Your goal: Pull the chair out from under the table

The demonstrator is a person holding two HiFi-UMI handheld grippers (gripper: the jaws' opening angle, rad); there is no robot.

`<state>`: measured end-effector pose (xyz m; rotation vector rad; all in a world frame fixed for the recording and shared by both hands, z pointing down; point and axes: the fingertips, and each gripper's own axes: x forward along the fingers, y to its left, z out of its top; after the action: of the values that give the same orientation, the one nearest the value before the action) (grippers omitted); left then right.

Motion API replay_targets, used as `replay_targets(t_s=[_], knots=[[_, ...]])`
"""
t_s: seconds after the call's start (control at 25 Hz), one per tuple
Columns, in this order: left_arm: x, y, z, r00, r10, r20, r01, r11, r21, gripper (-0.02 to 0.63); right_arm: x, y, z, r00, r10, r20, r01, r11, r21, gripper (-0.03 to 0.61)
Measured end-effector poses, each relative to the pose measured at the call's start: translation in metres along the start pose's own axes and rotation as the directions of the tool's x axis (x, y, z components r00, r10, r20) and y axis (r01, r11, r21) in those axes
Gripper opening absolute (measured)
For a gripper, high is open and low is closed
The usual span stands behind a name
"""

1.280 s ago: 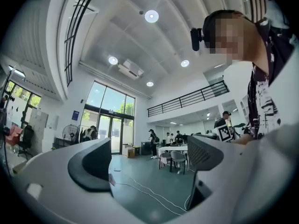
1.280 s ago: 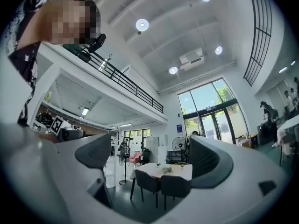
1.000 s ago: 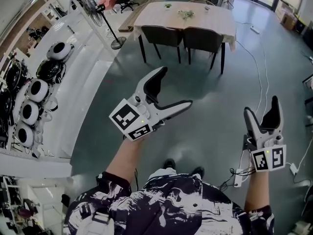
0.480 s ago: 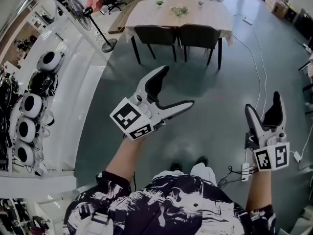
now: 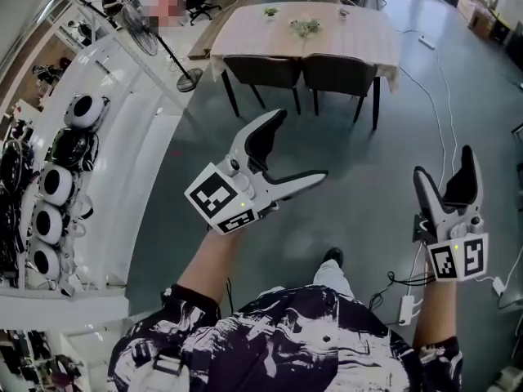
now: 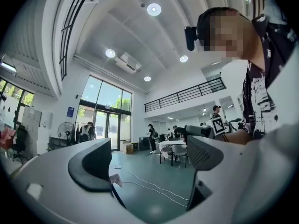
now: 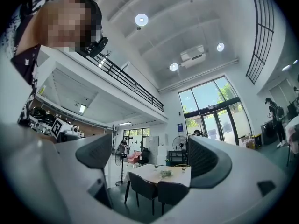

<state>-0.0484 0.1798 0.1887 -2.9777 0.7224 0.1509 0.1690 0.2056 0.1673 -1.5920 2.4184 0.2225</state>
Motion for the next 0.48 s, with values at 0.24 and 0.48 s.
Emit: replay_targets(t_s=[0.24, 0.48], knots=[[0.062, 0.042, -0.010, 0.999, 0.035, 0.001, -0.035, 0.999, 0.006, 0.480, 0.058, -0.061, -0.023, 0.999, 0.050, -0.012, -0.050, 0.999, 0.017, 0.460], [0.097, 0.099, -0.022, 0.999, 0.034, -0.017, -0.034, 0.999, -0.008, 0.479, 0.117, -0.088, -0.039, 0.998, 0.064, -0.019, -0.064, 0.998, 0.022, 0.460]])
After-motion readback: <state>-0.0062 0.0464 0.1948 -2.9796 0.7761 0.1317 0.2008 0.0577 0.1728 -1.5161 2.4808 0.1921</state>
